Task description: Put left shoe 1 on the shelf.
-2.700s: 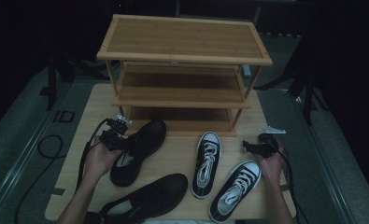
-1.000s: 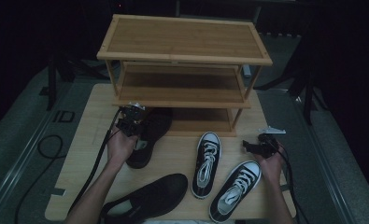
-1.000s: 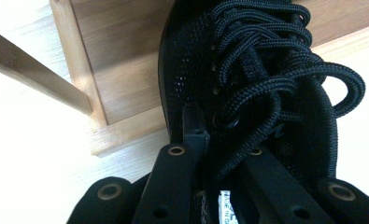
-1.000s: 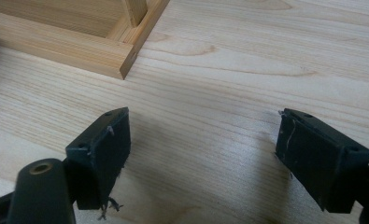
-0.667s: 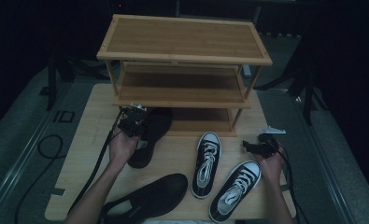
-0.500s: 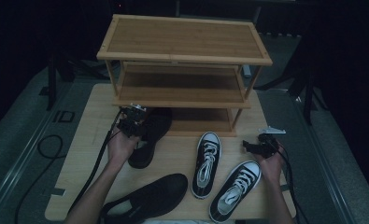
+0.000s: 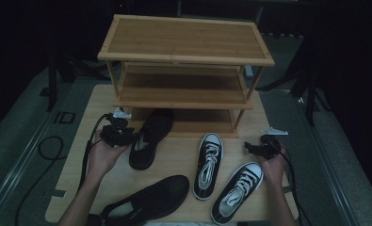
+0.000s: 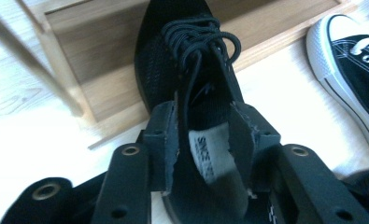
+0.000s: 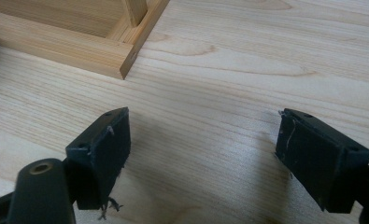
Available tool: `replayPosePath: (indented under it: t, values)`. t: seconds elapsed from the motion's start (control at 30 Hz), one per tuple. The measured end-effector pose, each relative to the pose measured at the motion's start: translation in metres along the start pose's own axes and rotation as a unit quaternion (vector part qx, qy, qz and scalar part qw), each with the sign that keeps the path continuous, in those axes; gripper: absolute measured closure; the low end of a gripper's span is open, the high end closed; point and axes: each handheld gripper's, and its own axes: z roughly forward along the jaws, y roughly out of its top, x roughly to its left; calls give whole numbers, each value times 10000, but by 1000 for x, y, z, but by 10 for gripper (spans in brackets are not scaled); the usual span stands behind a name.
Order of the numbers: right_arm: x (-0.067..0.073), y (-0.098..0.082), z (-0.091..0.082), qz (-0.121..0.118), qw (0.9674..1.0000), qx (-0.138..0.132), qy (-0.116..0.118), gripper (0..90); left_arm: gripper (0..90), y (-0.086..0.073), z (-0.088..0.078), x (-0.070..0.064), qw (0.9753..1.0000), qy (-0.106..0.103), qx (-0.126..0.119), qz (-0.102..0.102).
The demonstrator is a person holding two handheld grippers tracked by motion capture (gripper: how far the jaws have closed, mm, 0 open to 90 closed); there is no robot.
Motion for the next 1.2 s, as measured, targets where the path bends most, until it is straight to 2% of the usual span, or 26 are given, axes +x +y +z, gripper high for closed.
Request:
replayPosePath:
  t: [0.13, 0.23, 0.33, 0.43, 0.67, 0.87, 1.2]
  values:
    - [0, 0, 0, 2, 10000, 0, 0, 176, 668, -16, -15, 4, 9999, -44, -124, -58]
    - [0, 0, 0, 0, 10000, 5, -1, 176, 736, -29, -21, 7, 10000, 6, -80, -8]
    - [0, 0, 0, -1, 10000, 5, -2, 176, 813, -41, -21, 9, 9998, 58, 27, 167]
    - [0, 0, 0, 2, 10000, 5, -1, 176, 897, -53, -16, 10, 9997, 119, 124, 190]
    - [0, 0, 0, -1, 10000, 4, -3, 176, 900, -81, 4, 10, 9987, 43, 498, 117]
    - [0, 0, 0, -2, 10000, 5, -3, 177, 900, -91, 19, 2, 9972, 0, 724, 197]
    - [0, 0, 0, -3, 10000, 4, -4, 177, 899, -100, 38, -11, 9945, -153, 981, 321]
